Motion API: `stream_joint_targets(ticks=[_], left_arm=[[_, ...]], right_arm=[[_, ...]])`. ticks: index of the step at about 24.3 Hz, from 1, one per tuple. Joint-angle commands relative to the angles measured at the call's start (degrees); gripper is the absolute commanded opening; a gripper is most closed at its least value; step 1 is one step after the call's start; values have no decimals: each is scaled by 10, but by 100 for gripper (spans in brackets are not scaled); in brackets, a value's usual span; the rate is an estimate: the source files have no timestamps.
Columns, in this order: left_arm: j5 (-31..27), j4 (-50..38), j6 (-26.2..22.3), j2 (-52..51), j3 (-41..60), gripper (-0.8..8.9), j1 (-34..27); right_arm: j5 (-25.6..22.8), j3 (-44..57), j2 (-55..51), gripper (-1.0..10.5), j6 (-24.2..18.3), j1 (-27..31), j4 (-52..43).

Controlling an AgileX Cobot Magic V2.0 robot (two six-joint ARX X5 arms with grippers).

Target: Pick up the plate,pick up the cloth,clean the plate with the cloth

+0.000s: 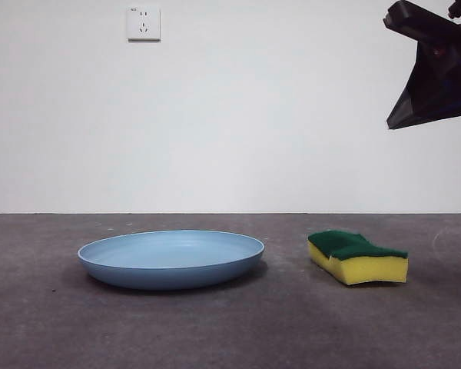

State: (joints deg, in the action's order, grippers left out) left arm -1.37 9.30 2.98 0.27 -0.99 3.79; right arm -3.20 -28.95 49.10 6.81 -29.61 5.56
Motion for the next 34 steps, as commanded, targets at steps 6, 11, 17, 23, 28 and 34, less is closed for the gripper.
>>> stream_joint_targets(ticks=[6,11,17,23,28,34], left_arm=[[1,13,-4,2,8,0,-2],[1,13,-4,2,8,0,-2],[1,13,-4,2,8,0,-2],[1,13,-4,2,8,0,-2],[0,13,-4,2,8,0,-2],[0,13,-4,2,8,-1,-2]], right_arm=[[-2,5,0,0,-3,0,-3],[-2,5,0,0,-3,0,-3],[-2,5,-1,0,-4,0,-3],[-27,11,-107,1,-81,105,50],[-28,63,-247,1,-82,242,50],[-27,144,-349,0,-72,293,50]])
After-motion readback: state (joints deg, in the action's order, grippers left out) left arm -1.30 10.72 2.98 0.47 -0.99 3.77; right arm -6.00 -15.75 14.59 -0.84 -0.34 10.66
